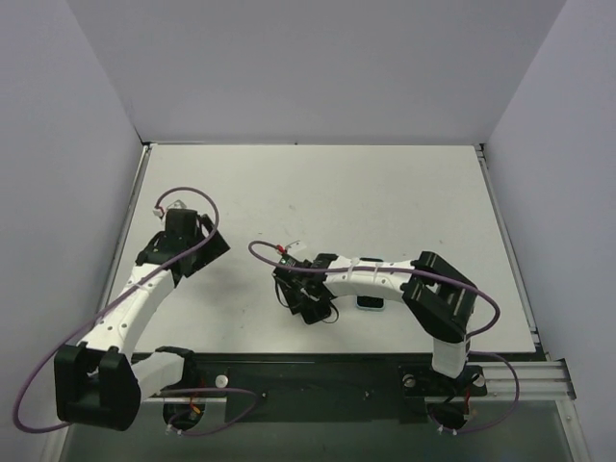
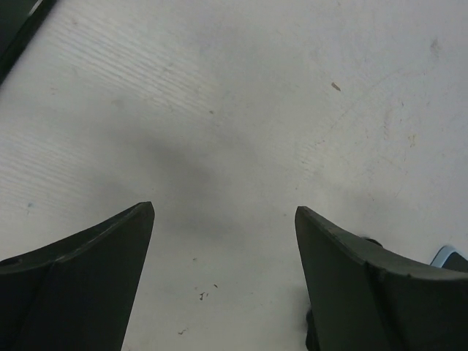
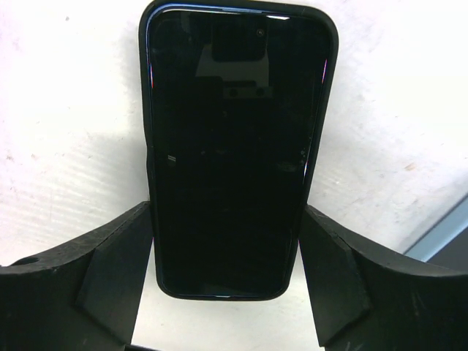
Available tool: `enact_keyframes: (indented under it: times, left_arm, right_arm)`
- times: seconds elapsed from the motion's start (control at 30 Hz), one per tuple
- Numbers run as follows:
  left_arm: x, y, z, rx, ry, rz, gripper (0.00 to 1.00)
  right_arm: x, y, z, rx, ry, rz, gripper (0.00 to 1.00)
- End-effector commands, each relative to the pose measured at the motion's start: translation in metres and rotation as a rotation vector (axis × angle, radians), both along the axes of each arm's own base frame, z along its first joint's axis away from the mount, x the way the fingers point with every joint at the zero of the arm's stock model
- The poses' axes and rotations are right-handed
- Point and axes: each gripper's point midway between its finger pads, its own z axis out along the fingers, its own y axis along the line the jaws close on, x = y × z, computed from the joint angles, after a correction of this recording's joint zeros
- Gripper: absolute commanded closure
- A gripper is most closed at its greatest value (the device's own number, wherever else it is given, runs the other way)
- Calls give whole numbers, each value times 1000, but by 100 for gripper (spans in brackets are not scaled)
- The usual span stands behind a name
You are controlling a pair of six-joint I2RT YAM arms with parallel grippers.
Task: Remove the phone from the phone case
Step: Pick up the phone at the center of the board.
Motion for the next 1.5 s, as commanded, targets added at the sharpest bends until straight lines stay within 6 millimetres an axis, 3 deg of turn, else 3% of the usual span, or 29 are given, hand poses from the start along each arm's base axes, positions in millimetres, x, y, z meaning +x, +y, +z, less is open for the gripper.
enact_keyframes:
  times: [0.0, 0.17, 0.2, 0.5, 0.67, 0.77, 1.0, 1.1, 1.2, 1.47]
  left_arm:
    - [23, -44, 12, -59, -63, -256, 11]
    - [23, -86, 10, -187, -98, -377, 11]
    - [25, -99, 15, -241, -135, -430, 11]
    - [56, -153, 57, -462, -273, -586, 16]
    - [72, -183, 68, -497, -262, -647, 18]
    - [79, -206, 75, -520, -256, -715, 18]
    - [84, -230, 72, -592, -226, -736, 19]
    - [81, -243, 70, -624, -208, -763, 37]
    - [77, -254, 72, -636, -197, -796, 44]
    - [73, -257, 76, -647, -204, -825, 45]
  right_arm:
    - [28, 3, 40, 65, -172, -9, 100]
    - [43, 6, 66, 221, -286, -37, 100]
    - [51, 8, 73, 259, -309, -49, 100]
    - [80, -3, 117, 441, -309, -94, 100]
    - [92, 0, 149, 526, -322, -76, 100]
    - [94, 0, 158, 508, -331, -50, 100]
    - [102, 2, 181, 539, -384, -58, 100]
    - [106, 3, 188, 558, -410, -72, 100]
    - [111, 1, 191, 545, -427, -85, 100]
    - [118, 2, 191, 524, -443, -90, 100]
